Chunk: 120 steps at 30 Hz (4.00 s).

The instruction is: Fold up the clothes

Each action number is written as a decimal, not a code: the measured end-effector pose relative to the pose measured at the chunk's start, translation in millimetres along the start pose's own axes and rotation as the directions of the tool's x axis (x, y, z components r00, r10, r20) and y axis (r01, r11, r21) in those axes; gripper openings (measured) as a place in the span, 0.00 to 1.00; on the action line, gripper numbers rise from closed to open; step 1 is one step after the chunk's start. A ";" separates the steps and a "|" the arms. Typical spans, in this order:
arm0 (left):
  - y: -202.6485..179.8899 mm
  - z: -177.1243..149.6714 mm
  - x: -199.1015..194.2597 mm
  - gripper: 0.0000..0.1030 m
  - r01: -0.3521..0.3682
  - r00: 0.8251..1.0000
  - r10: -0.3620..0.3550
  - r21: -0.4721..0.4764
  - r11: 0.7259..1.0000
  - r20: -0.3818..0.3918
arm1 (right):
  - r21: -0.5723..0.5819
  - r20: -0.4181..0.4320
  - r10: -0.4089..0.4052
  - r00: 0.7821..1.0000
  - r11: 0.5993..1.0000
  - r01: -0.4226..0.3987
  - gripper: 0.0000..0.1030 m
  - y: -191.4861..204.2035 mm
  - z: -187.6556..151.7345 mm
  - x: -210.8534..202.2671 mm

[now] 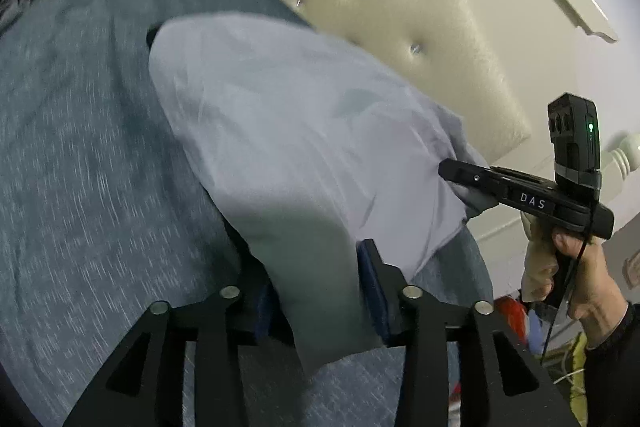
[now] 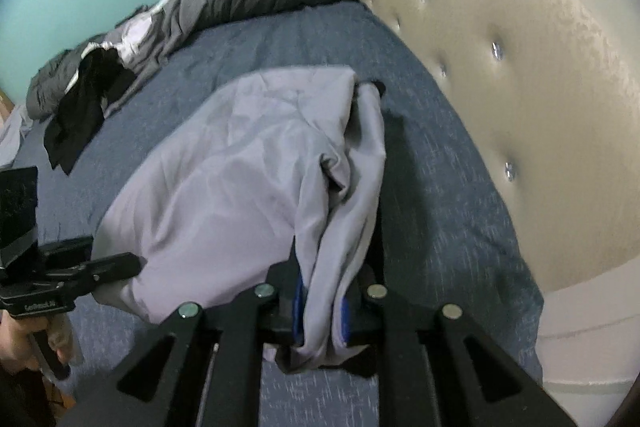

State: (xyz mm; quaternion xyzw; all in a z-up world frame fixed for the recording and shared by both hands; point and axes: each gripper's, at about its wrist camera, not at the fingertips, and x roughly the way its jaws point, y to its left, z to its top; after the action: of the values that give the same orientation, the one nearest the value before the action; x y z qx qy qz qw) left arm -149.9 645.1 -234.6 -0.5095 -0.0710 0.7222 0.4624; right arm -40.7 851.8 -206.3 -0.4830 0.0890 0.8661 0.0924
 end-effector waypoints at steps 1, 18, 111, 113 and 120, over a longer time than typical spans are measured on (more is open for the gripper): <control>1.0 -2.1 3.4 0.52 0.012 1.000 -0.012 -0.001 1.000 -0.027 | 0.013 -0.011 -0.001 1.000 1.000 0.002 0.15 -3.9 -4.5 2.2; -3.6 14.9 -55.4 0.56 -0.117 0.984 0.104 0.087 0.989 0.142 | 0.150 0.208 -0.106 0.972 0.986 0.075 0.47 -20.9 4.1 -57.3; -76.8 -46.0 -245.4 0.72 -0.286 0.933 0.238 0.155 0.946 0.270 | 0.265 0.337 -0.142 0.931 0.963 0.051 0.30 104.1 -45.9 -189.2; -81.0 -49.8 -255.0 0.76 -0.281 0.932 0.229 0.161 0.946 0.279 | 0.267 0.346 -0.150 0.926 0.962 0.056 0.38 109.3 -49.9 -199.8; -97.9 -68.6 -288.5 0.82 -0.285 0.925 0.213 0.205 0.936 0.315 | 0.285 0.372 -0.174 0.912 0.956 0.066 0.53 129.0 -65.3 -235.8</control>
State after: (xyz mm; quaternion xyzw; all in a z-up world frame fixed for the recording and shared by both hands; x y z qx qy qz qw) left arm -21.3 461.3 -17.3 -0.3421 0.0189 0.8449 0.4108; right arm 102.9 693.6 -30.5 -0.2869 0.1538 0.9182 0.2258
